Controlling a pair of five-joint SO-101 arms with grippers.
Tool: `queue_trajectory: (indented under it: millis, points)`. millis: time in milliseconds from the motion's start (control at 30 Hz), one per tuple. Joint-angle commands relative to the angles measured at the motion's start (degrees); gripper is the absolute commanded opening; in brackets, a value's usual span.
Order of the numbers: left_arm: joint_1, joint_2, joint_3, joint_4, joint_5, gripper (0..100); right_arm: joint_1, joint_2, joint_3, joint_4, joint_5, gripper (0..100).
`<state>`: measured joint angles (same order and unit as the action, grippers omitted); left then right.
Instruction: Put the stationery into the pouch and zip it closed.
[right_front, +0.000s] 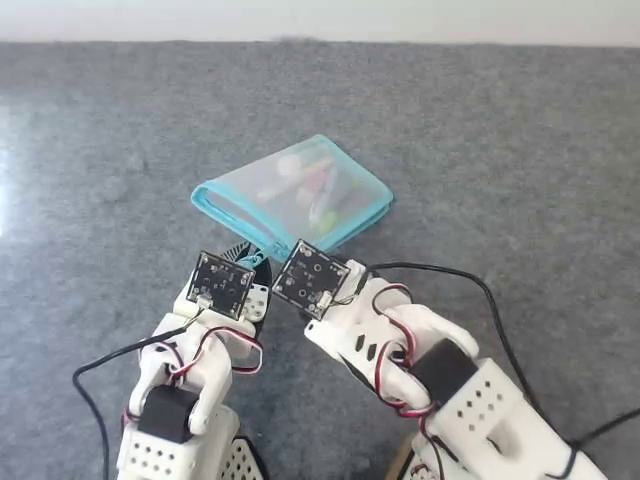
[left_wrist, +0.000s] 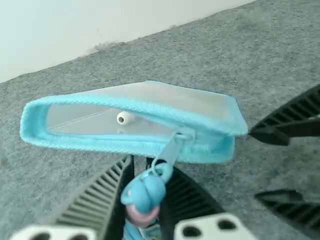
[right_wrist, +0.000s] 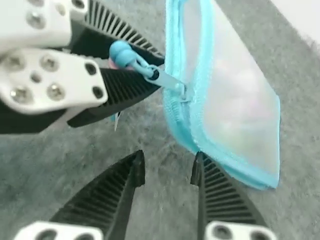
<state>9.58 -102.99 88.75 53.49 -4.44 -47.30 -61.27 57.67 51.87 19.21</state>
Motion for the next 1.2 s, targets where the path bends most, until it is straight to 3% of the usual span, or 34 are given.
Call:
queue_trajectory:
  millis: [0,200,967,1167]
  points:
    - [0.62,0.18,-1.63,-0.62,-0.44,1,0.40,-4.44,-6.68,5.93,0.62,16.2]
    - [0.62,0.18,-1.71,-0.53,-0.44,1,-0.13,-6.37,-5.63,5.23,0.62,23.2]
    - [1.85,0.18,-1.63,1.32,-0.44,1,-0.84,18.95,-12.75,-7.96,2.90,22.8]
    - [1.85,0.18,-1.63,1.32,-0.44,1,-0.13,19.03,-13.01,-7.69,2.81,6.9]
